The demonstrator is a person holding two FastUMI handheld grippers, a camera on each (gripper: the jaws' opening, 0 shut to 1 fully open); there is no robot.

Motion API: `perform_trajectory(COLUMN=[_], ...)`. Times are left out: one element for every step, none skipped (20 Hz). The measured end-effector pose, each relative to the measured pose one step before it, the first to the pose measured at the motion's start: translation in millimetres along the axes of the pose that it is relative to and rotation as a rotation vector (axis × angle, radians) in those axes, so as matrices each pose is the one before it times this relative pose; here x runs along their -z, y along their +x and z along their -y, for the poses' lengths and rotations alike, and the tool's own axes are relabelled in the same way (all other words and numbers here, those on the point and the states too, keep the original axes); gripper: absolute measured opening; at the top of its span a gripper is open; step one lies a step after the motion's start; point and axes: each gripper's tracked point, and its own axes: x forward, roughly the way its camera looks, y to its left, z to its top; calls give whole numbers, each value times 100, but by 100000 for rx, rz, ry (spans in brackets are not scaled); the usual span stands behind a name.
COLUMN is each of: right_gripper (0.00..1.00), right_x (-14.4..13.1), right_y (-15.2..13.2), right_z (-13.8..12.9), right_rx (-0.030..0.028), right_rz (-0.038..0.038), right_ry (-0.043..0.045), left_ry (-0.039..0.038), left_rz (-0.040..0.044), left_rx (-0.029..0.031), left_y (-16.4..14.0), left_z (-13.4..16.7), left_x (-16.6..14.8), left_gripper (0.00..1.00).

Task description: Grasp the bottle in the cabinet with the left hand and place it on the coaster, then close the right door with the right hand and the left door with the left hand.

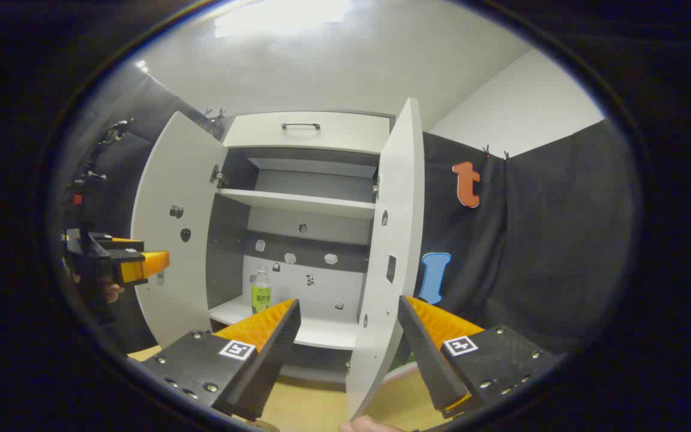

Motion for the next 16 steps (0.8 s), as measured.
perform_trajectory(right_gripper=[98, 98, 98, 98, 98, 98, 98, 95, 99, 95, 95, 98, 99, 98, 99, 98], right_x=[204, 227, 43, 194, 7, -66, -168, 88, -40, 110, 80, 131, 123, 168, 115, 188], right_y=[-49, 41, 61, 94, 25, -31, -47, 57, -5, 75, 47, 42, 106, 320, 272, 199], right_z=[-43, 4, 55, 119, 2, 7, -53, -77, -38, 82, -19, 9, -36, -273, -213, -203], right_rx=[75, -67, 266, 327, 4, 183, -73, -692, -303, 208, 180, 308, 8, -271, 311, 16], right_rz=[-600, -433, -325, -505, -186, 26, 195, 7, -38, 85, -177, -85, -327, -82, -142, -182], right_ry=[366, 212, 107, -287, -333, 147, 1120, 1545, 1052, 427, 120, -147, -478, -585, -528, -259], left_ry=[286, 228, -420, -684, -544, -123, 417, 488, 615, 349, 143, -14, -131, 139, 259, 216], left_rz=[-631, -1154, -1723, -1194, -718, -284, -362, -184, -189, -162, -417, -558, -227, -62, -221, -334], left_rx=[860, 577, 543, 729, 147, -525, -357, -251, -211, -385, -80, -50, 19, -121, -444, -176], left_y=[228, 165, 80, -108, 207, 311, 376, 173, 262, 194, 242, 187, 265, 287, 343, 359], left_z=[289, 296, 219, 67, -10, -222, -82, 25, -148, -270, -155, -144, -140, -152, -201, -67], left_x=[167, 320, 448, 196, 322, 248, 283, 173, 209, 183, 208, 317, 204, 222, 250, 299], left_gripper=[98, 98, 98, 98, 98, 98, 98, 98, 98, 98, 98, 98, 98, 98, 98, 98])
